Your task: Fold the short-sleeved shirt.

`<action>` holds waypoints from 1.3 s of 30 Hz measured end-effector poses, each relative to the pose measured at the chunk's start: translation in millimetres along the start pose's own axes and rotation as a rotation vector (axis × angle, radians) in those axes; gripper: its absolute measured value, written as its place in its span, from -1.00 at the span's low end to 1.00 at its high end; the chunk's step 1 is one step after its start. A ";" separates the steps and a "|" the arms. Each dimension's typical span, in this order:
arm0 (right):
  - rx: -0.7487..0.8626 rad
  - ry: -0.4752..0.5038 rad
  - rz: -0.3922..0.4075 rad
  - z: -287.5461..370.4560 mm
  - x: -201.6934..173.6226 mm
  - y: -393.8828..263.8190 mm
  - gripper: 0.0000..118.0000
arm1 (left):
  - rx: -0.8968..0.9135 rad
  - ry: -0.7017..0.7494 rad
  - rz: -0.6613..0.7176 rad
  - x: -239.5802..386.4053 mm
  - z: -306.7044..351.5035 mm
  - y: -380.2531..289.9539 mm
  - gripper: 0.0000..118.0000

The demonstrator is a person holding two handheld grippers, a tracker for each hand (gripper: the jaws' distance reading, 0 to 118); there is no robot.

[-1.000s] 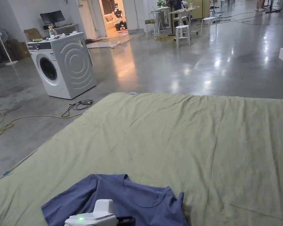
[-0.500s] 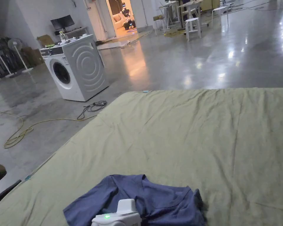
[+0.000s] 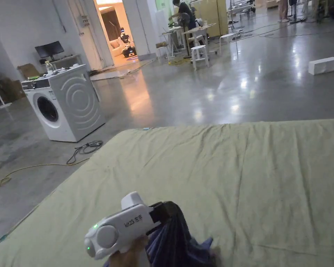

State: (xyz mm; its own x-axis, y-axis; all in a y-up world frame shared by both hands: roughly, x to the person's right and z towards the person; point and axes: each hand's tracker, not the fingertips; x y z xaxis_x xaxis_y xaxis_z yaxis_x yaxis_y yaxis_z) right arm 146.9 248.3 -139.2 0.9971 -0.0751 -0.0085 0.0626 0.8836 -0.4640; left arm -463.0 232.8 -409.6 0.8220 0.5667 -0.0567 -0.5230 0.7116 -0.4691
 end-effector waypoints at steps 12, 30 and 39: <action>-0.001 -0.172 -0.194 46.5 62.2 -27.1 -1.00 | -0.427 -0.477 -0.218 272.0 -144.3 -198.6 -0.98; -0.063 -0.075 -0.110 35.8 47.9 -44.0 -1.00 | -0.687 -0.475 -0.440 284.5 -73.1 -310.6 0.07; 0.150 0.100 -0.027 5.8 -5.7 18.5 -1.00 | -0.042 -0.203 -0.605 207.5 140.5 -150.5 0.00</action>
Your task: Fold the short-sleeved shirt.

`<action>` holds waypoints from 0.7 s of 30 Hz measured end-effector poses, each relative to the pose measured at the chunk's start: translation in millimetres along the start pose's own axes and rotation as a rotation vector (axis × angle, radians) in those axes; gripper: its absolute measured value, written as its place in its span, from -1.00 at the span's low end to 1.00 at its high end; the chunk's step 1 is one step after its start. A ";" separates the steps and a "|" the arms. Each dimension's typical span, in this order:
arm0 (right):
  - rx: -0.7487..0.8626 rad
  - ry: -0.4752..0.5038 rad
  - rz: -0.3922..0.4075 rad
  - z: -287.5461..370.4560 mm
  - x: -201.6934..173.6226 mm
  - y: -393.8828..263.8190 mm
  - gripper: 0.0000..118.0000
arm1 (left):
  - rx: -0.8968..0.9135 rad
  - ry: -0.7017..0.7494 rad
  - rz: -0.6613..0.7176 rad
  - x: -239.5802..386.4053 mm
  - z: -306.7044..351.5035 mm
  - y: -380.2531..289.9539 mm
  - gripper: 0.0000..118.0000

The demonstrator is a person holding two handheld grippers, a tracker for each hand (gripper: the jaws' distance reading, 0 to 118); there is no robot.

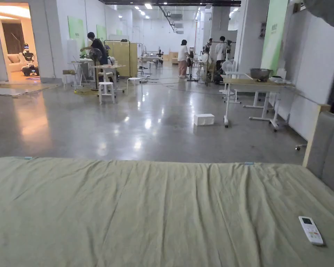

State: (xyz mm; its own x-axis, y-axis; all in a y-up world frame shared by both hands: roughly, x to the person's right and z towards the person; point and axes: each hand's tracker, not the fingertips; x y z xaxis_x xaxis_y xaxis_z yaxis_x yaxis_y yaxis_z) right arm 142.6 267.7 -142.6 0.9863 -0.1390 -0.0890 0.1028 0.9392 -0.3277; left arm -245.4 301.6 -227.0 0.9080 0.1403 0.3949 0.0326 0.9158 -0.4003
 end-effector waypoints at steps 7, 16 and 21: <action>0.100 0.053 0.087 1.5 -28.4 31.9 -1.00 | 0.105 0.184 0.038 14.5 78.4 -34.3 -0.98; 0.084 0.018 0.080 24.4 -30.9 21.9 -1.00 | 0.227 0.415 -0.085 56.0 122.0 -56.0 -1.00; 0.074 -0.015 0.109 27.0 -29.5 19.9 -1.00 | 0.205 0.390 -0.050 43.4 117.9 -53.9 -1.00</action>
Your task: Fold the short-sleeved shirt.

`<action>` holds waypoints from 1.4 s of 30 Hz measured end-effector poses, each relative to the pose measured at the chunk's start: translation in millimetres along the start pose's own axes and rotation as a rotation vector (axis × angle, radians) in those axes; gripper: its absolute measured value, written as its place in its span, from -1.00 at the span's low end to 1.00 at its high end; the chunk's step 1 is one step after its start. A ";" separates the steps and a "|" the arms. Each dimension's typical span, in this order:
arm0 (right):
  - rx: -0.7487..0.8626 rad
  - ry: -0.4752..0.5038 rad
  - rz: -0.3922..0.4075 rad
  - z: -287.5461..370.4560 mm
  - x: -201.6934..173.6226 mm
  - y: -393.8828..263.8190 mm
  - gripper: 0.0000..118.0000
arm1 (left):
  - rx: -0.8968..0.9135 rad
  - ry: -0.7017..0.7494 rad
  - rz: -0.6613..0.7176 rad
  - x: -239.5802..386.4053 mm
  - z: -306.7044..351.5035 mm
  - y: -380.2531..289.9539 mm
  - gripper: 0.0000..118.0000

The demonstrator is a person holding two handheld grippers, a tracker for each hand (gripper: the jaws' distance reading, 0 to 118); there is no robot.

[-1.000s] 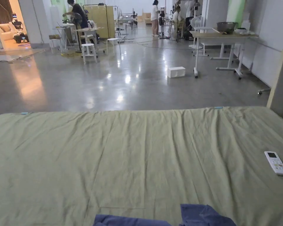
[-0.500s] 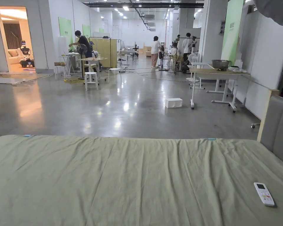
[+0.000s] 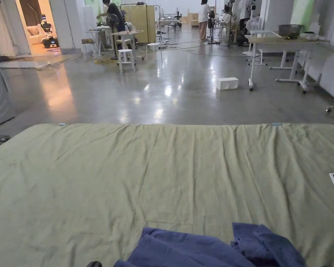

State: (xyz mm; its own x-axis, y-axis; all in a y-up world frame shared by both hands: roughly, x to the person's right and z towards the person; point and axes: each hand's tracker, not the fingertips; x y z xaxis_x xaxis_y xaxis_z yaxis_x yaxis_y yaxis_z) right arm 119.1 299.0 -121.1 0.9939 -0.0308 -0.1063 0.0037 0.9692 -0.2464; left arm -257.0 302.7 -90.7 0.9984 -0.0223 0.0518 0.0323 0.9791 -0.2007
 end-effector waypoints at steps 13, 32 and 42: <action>-0.112 -0.037 -0.074 -19.5 29.5 -28.6 -1.00 | -0.239 -0.177 0.145 -21.2 -148.3 0.0 -1.00; -0.312 -0.176 -0.101 -41.8 80.8 -82.5 -1.00 | -0.894 -0.128 0.049 -14.8 -441.0 -109.1 0.14; -0.377 -0.167 -0.144 -42.9 90.5 -92.4 -1.00 | -0.906 -0.100 -0.167 20.8 -439.2 -106.6 -0.81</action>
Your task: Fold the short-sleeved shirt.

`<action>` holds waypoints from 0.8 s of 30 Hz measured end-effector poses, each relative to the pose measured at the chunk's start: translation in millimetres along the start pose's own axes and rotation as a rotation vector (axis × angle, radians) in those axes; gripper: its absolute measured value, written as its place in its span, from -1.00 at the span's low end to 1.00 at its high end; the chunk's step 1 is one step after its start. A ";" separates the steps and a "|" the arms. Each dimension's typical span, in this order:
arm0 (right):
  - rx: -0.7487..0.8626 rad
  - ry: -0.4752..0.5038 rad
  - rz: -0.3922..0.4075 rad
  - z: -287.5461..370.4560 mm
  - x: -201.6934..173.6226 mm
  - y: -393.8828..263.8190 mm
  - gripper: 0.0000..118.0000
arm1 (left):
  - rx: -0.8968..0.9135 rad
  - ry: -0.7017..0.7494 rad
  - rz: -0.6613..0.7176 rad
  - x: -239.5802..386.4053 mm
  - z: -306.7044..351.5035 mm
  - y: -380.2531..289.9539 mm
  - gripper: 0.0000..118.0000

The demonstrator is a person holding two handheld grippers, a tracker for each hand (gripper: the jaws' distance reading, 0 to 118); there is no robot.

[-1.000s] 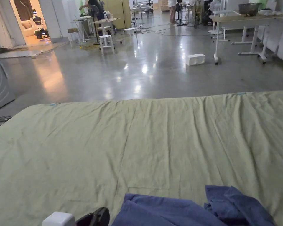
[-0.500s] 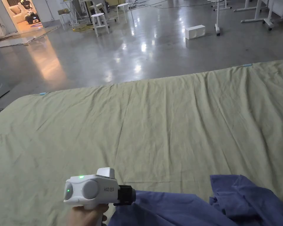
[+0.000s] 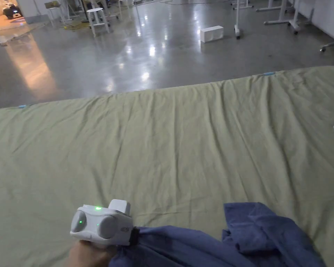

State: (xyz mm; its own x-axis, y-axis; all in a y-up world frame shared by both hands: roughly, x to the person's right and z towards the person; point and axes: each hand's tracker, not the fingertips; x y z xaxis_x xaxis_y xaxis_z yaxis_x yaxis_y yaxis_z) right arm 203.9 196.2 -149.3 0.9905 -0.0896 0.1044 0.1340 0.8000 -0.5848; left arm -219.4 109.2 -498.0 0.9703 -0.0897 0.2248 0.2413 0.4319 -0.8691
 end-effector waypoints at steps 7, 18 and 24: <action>-0.024 0.056 0.125 -75.4 1.3 86.4 0.40 | -0.092 0.017 -0.025 5.9 -17.4 17.2 -0.81; -0.390 0.106 -0.097 -305.0 22.6 139.1 0.63 | -0.126 -0.061 0.044 -13.4 -20.5 21.9 -0.81; -0.406 0.163 -0.074 -316.2 7.2 117.7 0.54 | -0.131 -0.059 0.027 -5.3 -16.7 20.9 -0.81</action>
State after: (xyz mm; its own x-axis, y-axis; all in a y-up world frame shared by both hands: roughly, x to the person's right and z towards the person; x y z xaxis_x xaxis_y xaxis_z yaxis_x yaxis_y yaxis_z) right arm 236.7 102.2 -471.7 0.9654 -0.2562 0.0488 0.1741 0.4934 -0.8522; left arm -219.2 103.7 -524.7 0.9746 -0.0252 0.2223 0.2189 0.3122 -0.9244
